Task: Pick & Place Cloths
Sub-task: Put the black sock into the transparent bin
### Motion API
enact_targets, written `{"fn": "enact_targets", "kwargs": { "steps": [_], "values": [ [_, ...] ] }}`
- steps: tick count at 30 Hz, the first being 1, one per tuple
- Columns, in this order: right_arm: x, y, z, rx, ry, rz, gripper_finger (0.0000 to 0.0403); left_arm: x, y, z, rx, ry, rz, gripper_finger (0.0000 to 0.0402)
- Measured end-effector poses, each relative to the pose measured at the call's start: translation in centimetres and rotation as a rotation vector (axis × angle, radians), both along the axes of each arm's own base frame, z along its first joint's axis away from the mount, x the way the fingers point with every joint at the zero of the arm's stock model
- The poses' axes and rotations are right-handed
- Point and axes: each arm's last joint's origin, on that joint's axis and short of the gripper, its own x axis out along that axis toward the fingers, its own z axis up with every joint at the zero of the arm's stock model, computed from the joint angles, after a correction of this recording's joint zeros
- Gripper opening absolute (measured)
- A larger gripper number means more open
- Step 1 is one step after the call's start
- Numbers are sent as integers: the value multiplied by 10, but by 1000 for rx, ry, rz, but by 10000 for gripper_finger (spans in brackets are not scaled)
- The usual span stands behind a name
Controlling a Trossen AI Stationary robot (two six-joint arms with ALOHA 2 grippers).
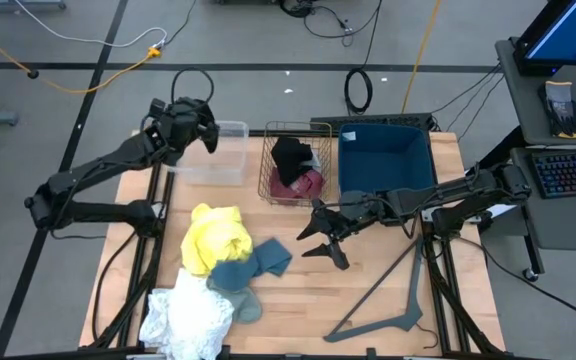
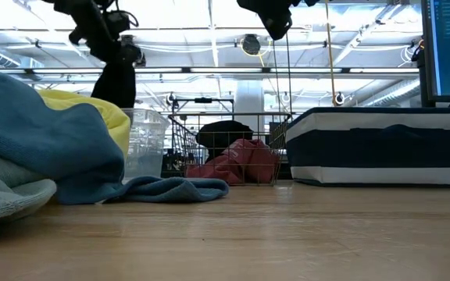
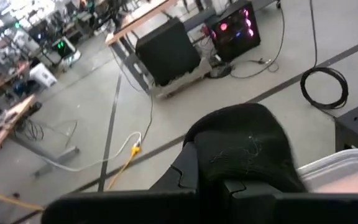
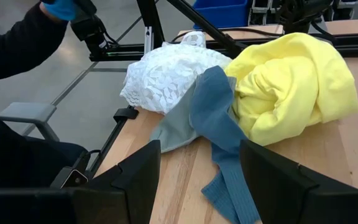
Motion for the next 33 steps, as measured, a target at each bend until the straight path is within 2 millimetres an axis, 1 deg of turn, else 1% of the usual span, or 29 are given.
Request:
{"fn": "enact_targets", "kwargs": {
  "steps": [4, 11, 16, 21, 25, 33],
  "values": [
    [0, 1, 0, 0, 0, 3, 210, 2, 7, -11, -51, 1, 3, 0],
    [0, 1, 0, 1, 0, 5, 210, 15, 20, -32, -139, 37, -8, 0],
    [-1, 4, 0, 0, 0, 12, 210, 21, 26, -48, -220, 84, -31, 0],
    [-2, 10, 0, 0, 0, 31, 210, 19, 29, -63, -318, 136, -7, 1],
    [-3, 14, 0, -1, -1, 44, 210, 16, 33, -69, -379, 132, 10, 0],
    [-4, 19, 0, -1, -1, 60, 210, 10, 35, -73, -466, 74, -6, 8]
  ]
}}
